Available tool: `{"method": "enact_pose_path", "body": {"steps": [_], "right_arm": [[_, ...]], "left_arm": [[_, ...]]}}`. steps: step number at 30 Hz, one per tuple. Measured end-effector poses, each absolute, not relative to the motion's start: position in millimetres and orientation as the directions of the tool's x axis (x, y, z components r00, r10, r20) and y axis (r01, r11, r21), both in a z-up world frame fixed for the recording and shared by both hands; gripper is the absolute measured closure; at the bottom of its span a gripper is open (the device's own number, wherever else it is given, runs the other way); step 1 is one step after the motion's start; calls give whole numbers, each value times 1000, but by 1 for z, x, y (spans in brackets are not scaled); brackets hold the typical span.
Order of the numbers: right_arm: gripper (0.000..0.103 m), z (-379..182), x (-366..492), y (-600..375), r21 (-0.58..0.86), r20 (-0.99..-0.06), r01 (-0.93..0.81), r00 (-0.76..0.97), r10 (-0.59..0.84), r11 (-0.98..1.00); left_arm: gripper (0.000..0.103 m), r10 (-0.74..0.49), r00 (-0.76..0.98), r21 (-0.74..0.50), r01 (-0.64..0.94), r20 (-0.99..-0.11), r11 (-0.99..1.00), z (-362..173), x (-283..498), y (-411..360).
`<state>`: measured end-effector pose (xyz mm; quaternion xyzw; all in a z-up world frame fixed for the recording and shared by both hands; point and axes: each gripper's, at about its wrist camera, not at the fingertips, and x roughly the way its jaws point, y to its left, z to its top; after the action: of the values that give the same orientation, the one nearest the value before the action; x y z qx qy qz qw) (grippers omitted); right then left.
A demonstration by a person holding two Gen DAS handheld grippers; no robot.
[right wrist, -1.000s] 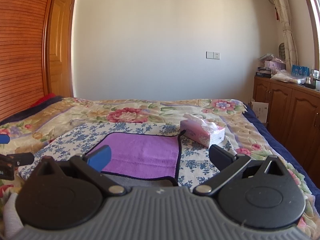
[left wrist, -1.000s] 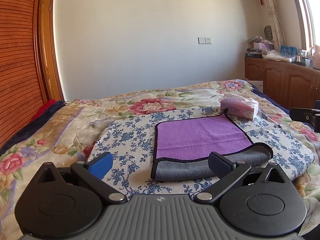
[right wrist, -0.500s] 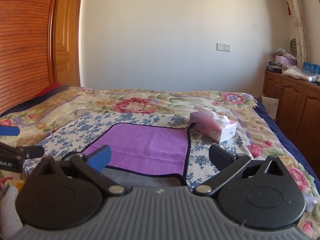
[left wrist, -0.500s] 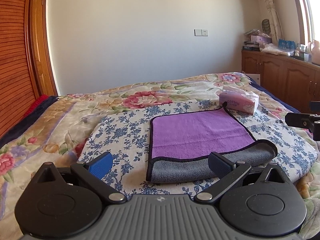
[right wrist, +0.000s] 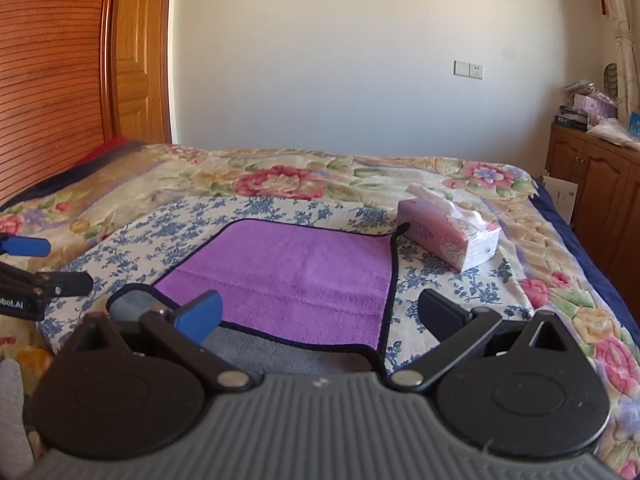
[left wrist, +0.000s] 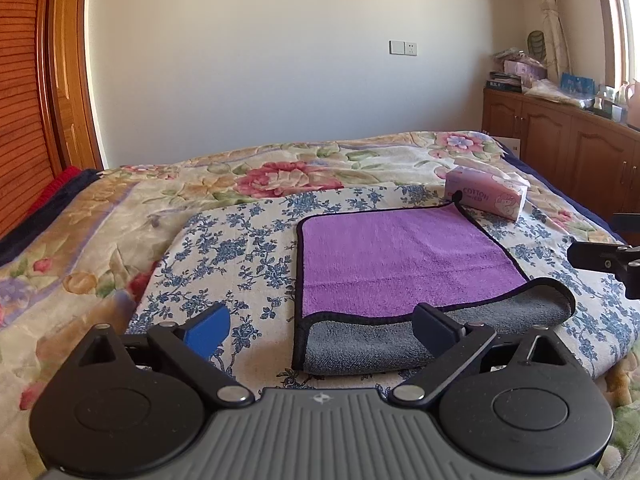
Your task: Fold towel
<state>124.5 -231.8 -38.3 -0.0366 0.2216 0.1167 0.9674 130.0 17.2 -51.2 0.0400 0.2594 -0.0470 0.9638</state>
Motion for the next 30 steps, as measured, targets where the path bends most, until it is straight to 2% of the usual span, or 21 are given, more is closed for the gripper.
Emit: {"method": "enact_pose_path", "body": {"steps": [8,19,25,30], "right_arm": [[0,-44,143,-236,5,-462,-258,856,231,966],[0,-55,170,-245,32,-500,-243,836,226,969],[0,-64,180,-246,43,-547,-248,805,231,968],[0,-76,191,-249,68,-612,-234,758,226,970]], "left_arm": [[11,-102,838,22,135,-536,991,-63,154,23],[13,-111,814,36,159,-570,987,-79,185,27],[21,-123,800,12,160,-587,987,-86,199,34],[36,-135,787,-21,153,-602,988,-91,208,39]]}}
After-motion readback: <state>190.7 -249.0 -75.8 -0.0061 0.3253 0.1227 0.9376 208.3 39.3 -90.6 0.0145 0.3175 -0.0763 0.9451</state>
